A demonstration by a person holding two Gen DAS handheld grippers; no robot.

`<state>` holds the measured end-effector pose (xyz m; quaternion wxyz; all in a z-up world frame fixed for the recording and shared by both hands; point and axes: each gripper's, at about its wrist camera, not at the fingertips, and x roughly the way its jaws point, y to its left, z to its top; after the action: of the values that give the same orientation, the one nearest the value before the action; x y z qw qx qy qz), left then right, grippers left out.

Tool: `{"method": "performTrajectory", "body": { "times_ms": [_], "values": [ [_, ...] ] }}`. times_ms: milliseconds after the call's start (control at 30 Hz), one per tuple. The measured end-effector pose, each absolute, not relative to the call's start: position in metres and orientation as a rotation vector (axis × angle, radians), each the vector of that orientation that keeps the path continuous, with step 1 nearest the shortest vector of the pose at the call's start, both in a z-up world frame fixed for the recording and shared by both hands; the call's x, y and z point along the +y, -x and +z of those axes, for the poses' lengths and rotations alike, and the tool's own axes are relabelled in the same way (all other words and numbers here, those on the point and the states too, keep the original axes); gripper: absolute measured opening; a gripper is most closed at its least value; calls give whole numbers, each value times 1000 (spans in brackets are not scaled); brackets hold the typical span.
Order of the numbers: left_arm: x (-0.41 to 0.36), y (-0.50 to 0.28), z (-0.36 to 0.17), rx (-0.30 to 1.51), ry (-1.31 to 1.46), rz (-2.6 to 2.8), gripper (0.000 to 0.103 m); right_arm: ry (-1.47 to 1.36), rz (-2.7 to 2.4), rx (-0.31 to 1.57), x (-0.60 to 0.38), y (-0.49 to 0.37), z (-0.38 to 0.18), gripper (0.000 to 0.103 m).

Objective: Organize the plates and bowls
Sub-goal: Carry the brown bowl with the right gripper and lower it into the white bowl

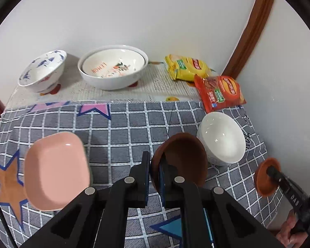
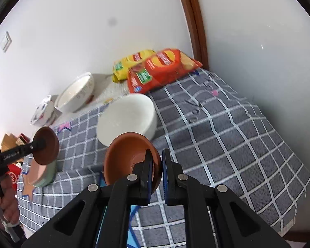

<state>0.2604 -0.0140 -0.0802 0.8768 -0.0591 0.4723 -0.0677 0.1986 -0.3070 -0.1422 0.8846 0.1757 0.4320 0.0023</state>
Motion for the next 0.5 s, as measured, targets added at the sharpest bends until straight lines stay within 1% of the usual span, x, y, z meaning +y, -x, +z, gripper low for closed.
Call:
{"method": "performTrajectory", "body": {
  "times_ms": [233, 500],
  "values": [
    [6, -251, -72, 975, 137, -116, 8, -360, 19, 857, -300, -214, -118, 9],
    [27, -259, -74, 971, 171, -87, 8, -295, 34, 885, -280, -251, -122, 9]
  ]
}}
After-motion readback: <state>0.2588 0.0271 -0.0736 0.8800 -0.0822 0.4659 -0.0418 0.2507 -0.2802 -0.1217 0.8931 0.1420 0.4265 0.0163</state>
